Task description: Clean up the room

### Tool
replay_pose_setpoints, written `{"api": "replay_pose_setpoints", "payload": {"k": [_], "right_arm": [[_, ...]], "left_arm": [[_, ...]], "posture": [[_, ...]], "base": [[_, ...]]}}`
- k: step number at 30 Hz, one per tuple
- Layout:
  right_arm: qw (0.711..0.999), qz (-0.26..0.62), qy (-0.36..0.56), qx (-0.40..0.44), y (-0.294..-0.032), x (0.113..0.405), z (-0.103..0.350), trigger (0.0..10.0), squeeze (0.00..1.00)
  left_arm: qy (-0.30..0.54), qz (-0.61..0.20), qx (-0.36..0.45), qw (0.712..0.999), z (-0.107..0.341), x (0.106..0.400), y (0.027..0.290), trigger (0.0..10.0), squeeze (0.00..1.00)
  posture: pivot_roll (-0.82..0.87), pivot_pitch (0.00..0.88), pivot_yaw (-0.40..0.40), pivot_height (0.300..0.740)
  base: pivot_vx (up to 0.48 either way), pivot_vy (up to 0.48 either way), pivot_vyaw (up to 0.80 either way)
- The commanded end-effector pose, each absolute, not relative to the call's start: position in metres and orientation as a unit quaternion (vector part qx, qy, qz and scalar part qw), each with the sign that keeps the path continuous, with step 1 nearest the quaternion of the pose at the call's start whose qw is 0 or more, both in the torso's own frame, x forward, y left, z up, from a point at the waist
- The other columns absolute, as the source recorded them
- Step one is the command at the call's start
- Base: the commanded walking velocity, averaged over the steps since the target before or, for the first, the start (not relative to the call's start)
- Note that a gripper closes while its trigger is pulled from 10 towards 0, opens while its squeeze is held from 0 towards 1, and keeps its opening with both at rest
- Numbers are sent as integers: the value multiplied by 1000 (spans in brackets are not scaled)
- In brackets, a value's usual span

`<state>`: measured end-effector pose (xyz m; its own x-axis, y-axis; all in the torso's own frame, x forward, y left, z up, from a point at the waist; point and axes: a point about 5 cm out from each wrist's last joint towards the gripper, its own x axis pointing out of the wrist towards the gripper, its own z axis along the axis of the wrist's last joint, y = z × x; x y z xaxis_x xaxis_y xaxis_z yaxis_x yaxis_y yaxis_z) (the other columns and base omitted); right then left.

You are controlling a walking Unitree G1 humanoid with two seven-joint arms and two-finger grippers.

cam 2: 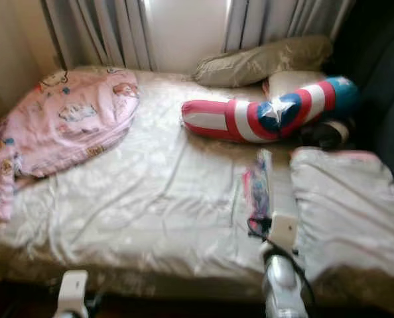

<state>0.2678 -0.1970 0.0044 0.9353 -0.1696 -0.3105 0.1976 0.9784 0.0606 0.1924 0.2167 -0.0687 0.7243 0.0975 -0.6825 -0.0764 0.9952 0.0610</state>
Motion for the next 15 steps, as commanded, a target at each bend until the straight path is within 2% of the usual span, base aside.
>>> {"api": "replay_pose_setpoints", "payload": {"k": [1, 15], "right_arm": [[987, -94, 125, 44, -197, 276, 15, 10000, 0], [987, -90, 128, 45, -196, 276, 14, 10000, 0]], "left_arm": [[372, 56, 11, 927, -69, 190, 223, 10000, 0], [379, 48, 12, 924, -70, 188, 221, 10000, 0]], "posture": [[84, 12, -58, 740], [74, 3, -50, 740]], "base": [[0, 0, 0], [0, 0, 0]]}}
